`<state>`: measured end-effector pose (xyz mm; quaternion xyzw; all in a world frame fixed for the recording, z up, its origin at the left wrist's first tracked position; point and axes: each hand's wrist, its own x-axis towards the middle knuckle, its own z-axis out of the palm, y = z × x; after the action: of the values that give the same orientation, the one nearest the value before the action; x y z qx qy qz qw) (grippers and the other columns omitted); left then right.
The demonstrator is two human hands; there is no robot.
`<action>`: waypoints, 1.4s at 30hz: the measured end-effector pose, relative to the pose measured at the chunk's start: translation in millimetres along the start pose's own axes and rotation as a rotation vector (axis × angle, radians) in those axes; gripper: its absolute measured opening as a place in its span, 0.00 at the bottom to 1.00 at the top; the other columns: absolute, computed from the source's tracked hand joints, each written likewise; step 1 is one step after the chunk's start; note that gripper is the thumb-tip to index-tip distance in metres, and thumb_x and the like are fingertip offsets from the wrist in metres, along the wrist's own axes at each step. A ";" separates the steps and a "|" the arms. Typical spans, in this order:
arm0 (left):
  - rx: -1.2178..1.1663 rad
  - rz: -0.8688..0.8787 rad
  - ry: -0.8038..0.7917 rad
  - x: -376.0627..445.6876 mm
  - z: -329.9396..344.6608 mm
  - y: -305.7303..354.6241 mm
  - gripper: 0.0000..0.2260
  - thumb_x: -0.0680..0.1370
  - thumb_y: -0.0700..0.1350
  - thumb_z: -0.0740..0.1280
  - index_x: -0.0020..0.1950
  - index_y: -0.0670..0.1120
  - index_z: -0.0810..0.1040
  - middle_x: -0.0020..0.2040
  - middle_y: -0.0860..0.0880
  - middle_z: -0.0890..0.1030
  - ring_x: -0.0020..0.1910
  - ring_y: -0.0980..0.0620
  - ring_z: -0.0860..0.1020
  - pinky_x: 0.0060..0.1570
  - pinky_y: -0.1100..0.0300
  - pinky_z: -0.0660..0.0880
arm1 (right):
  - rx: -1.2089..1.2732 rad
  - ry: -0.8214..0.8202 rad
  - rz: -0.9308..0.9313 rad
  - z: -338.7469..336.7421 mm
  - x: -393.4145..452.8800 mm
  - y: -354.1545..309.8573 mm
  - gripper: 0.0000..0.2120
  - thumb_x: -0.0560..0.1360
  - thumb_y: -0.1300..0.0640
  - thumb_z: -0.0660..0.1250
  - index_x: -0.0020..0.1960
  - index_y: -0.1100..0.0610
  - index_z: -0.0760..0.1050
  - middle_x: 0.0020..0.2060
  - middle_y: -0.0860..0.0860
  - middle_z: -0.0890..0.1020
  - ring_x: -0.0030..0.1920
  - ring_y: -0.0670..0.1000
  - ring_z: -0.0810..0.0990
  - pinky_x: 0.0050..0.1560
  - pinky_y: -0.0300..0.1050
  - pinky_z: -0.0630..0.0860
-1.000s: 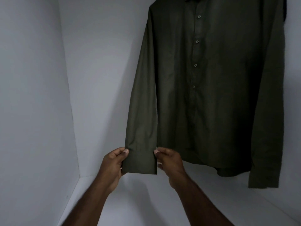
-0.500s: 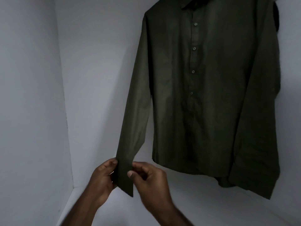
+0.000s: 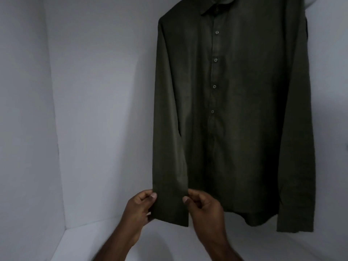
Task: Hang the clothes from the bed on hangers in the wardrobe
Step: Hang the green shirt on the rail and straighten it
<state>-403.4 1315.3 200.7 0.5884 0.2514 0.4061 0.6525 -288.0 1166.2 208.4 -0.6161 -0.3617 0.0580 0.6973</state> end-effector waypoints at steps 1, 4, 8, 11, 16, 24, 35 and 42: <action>0.015 0.001 -0.005 3.4 7.0 -2.2 0.08 0.81 0.44 0.67 0.57 0.46 0.83 0.52 0.47 0.86 0.55 0.43 0.82 0.49 0.50 0.82 | 0.004 0.018 0.012 -5.2 6.9 7.1 0.10 0.74 0.59 0.74 0.54 0.50 0.83 0.46 0.44 0.86 0.48 0.41 0.84 0.57 0.46 0.81; 0.061 0.007 -0.010 14.0 26.3 -8.0 0.07 0.82 0.43 0.67 0.56 0.46 0.84 0.50 0.49 0.86 0.54 0.46 0.83 0.49 0.52 0.82 | 0.077 0.058 0.088 -18.9 30.1 25.4 0.10 0.74 0.63 0.74 0.54 0.55 0.83 0.45 0.47 0.87 0.48 0.46 0.85 0.57 0.50 0.81; 0.081 0.056 -0.011 26.9 47.3 -13.5 0.06 0.81 0.41 0.68 0.54 0.46 0.84 0.48 0.50 0.87 0.50 0.47 0.84 0.44 0.54 0.83 | -0.004 0.113 0.105 -30.8 60.0 38.0 0.09 0.75 0.63 0.74 0.50 0.51 0.80 0.44 0.49 0.85 0.49 0.50 0.84 0.54 0.43 0.79; 0.136 0.142 0.027 36.1 57.3 -20.8 0.05 0.80 0.41 0.69 0.53 0.48 0.84 0.46 0.51 0.87 0.49 0.47 0.85 0.49 0.48 0.83 | -0.204 0.140 0.054 -33.2 69.6 39.8 0.10 0.76 0.62 0.72 0.52 0.49 0.77 0.47 0.46 0.82 0.50 0.46 0.80 0.56 0.42 0.77; 0.220 0.328 0.082 35.9 73.4 -30.2 0.06 0.78 0.43 0.71 0.53 0.51 0.84 0.46 0.54 0.87 0.47 0.54 0.84 0.51 0.51 0.82 | -0.184 -0.105 -0.027 -16.8 61.5 28.4 0.12 0.77 0.60 0.72 0.45 0.42 0.79 0.40 0.39 0.84 0.45 0.39 0.83 0.48 0.31 0.77; 0.211 0.307 -0.147 28.5 87.3 -22.0 0.11 0.83 0.48 0.62 0.58 0.54 0.83 0.50 0.57 0.86 0.51 0.58 0.83 0.50 0.60 0.81 | -0.148 -0.098 -0.076 -28.0 69.8 38.9 0.12 0.77 0.60 0.71 0.52 0.43 0.82 0.45 0.40 0.86 0.48 0.42 0.84 0.51 0.41 0.82; 0.014 -0.094 -0.145 55.8 89.0 -38.6 0.11 0.81 0.46 0.67 0.63 0.52 0.77 0.59 0.49 0.82 0.57 0.50 0.81 0.56 0.54 0.80 | 0.056 0.146 0.091 -61.0 105.2 60.2 0.09 0.76 0.67 0.71 0.54 0.57 0.82 0.46 0.52 0.86 0.48 0.52 0.85 0.50 0.48 0.82; -0.053 0.027 -0.163 46.5 86.8 -41.3 0.06 0.78 0.39 0.71 0.55 0.43 0.84 0.50 0.46 0.87 0.51 0.48 0.85 0.52 0.54 0.81 | 0.021 0.185 0.073 -68.6 105.4 68.9 0.08 0.75 0.65 0.72 0.53 0.57 0.82 0.43 0.53 0.86 0.45 0.51 0.85 0.40 0.43 0.83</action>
<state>-298.6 1305.7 183.2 0.6053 0.1788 0.3721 0.6805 -146.3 1181.8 193.4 -0.6244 -0.2725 0.0300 0.7315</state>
